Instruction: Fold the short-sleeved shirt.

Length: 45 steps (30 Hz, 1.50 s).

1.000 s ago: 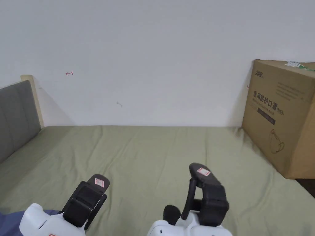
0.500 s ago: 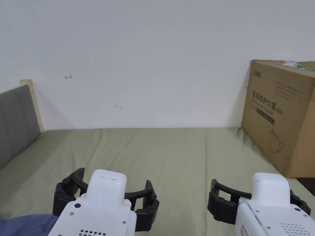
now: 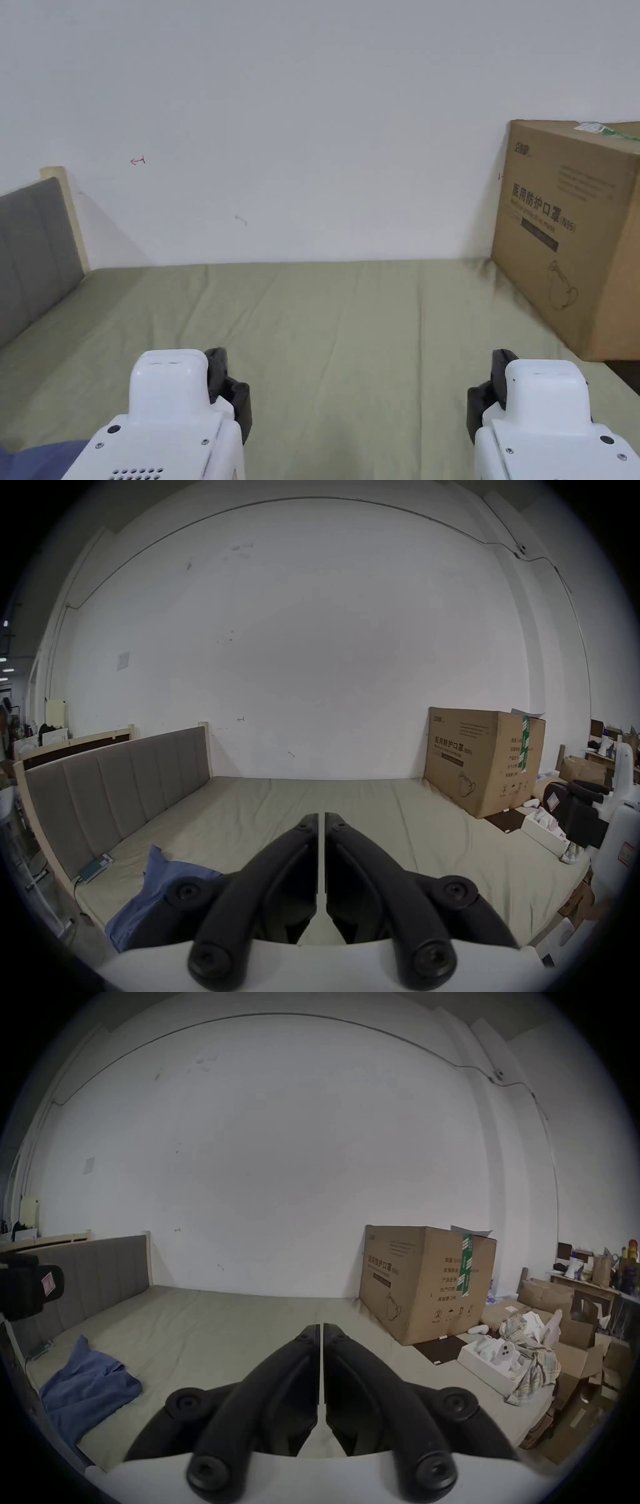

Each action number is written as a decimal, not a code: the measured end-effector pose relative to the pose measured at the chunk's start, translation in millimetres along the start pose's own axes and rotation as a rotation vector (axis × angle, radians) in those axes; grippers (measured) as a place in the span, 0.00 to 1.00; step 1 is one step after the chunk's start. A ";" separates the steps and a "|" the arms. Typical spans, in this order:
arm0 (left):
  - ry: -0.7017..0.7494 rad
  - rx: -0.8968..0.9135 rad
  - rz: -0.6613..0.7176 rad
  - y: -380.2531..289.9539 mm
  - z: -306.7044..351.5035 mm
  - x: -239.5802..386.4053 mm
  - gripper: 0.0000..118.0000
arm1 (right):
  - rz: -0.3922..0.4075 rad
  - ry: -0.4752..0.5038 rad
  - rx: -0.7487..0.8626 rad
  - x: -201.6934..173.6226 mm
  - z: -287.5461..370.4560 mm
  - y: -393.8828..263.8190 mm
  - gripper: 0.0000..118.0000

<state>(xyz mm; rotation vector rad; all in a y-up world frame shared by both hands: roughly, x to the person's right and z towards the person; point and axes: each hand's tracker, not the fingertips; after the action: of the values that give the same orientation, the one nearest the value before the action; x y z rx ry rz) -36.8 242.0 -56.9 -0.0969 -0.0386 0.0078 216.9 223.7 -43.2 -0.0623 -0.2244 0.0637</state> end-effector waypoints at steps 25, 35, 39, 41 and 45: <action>0.225 0.003 0.025 16.3 35.2 -78.0 0.00 | -0.006 0.380 -0.010 -76.6 -9.9 15.1 0.00; 0.530 -0.050 0.084 9.7 96.5 -165.6 0.00 | 0.000 0.695 -0.070 -179.3 10.3 16.8 0.00; 0.557 -0.076 0.093 -1.1 95.2 -178.3 0.00 | 0.019 0.727 -0.095 -189.2 7.2 8.1 0.00; 0.555 -0.108 0.101 -8.6 88.9 -183.5 0.00 | 0.037 0.728 -0.100 -190.4 4.0 2.9 0.00; 0.524 -0.200 0.148 -34.8 64.3 -198.5 0.00 | 0.055 0.720 -0.138 -191.9 -5.8 -8.5 0.00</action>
<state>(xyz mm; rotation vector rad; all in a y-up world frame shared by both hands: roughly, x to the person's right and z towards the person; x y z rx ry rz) -237.4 211.6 2.9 -0.2985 0.4925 0.1265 31.9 201.5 -90.6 -0.2232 0.4929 0.0764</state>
